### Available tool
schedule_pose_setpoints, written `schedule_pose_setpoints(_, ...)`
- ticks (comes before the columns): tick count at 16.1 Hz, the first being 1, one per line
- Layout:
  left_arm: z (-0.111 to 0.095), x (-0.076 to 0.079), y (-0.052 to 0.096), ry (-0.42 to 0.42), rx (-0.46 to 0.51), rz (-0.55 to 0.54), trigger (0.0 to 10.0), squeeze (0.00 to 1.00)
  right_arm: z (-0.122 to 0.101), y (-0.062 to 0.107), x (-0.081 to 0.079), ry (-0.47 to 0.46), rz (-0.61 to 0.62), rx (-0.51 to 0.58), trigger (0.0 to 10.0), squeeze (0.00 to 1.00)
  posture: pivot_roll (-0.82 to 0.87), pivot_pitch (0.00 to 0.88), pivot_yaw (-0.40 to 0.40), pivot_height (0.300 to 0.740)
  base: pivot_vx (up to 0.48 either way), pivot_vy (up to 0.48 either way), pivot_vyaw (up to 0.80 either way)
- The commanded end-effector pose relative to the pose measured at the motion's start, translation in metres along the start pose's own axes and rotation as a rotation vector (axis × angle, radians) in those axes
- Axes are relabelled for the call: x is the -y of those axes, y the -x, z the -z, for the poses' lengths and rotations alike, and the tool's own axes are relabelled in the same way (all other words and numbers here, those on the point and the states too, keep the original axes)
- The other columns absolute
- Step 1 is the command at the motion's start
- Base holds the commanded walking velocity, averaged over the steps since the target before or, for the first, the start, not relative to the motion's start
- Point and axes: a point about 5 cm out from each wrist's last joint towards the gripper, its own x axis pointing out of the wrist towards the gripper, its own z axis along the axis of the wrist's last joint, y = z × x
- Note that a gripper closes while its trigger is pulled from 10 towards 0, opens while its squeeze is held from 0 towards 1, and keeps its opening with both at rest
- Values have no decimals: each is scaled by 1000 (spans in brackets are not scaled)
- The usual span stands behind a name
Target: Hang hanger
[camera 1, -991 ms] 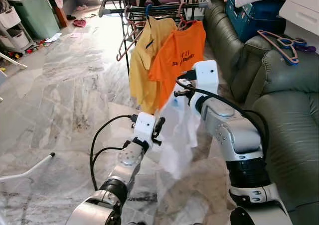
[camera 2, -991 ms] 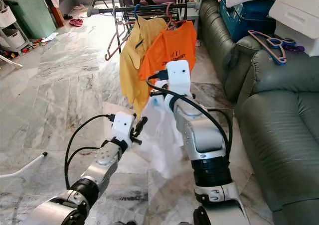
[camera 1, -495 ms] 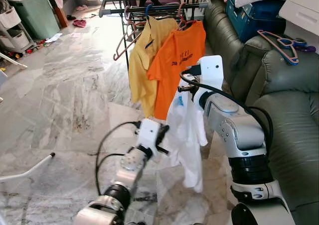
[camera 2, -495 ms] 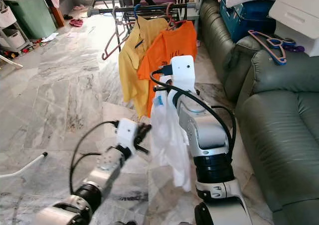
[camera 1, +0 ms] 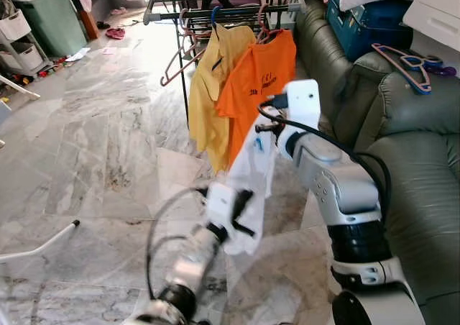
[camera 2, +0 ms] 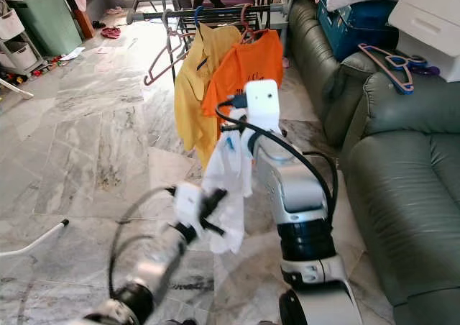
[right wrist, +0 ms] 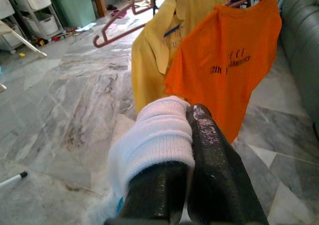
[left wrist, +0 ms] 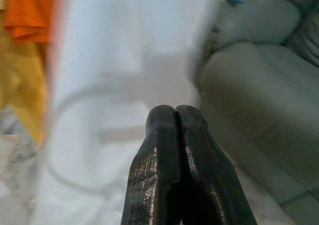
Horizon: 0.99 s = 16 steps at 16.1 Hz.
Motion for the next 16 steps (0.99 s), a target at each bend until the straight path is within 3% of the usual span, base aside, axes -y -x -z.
schedule_pose_setpoints(1, -2, 8, -1, -13, 26, 31, 10000, 0, -15, -2, -5, 15, -5, 58, 10000, 0, -272, 79, 48, 740, 0, 0, 0)
schedule_pose_setpoints(4, -2, 33, -4, -9, 41, 114, 10000, 0, -20, -6, -7, 40, -3, 68, 10000, 0, -281, 83, 40, 740, 0, 0, 0)
schedule_pose_setpoints(6, 3, 39, -4, -28, 18, 95, 10000, 0, -24, -7, -10, 46, -5, 74, 10000, 0, -289, 89, 32, 740, 0, 0, 0)
schedule_pose_setpoints(7, 4, 41, -5, -28, 14, 83, 10000, 318, -25, -8, -11, 47, -8, 77, 10000, 0, -295, 92, 28, 740, 0, 0, 0)
schedule_pose_setpoints(8, 5, 42, -6, -32, 9, 59, 10000, 1000, -27, -8, -14, 50, -14, 80, 10000, 0, -308, 97, 22, 740, 0, 0, 0)
schedule_pose_setpoints(12, -1, 48, -15, -64, -4, 12, 10000, 1000, -38, -8, -25, 68, -43, 99, 10000, 0, -332, 103, 20, 740, 0, 0, 0)
schedule_pose_setpoints(16, -9, 30, -19, -111, 6, -117, 10000, 1000, -42, -5, -38, 49, -83, 105, 10000, 0, -325, 103, 28, 740, 0, 0, 0)
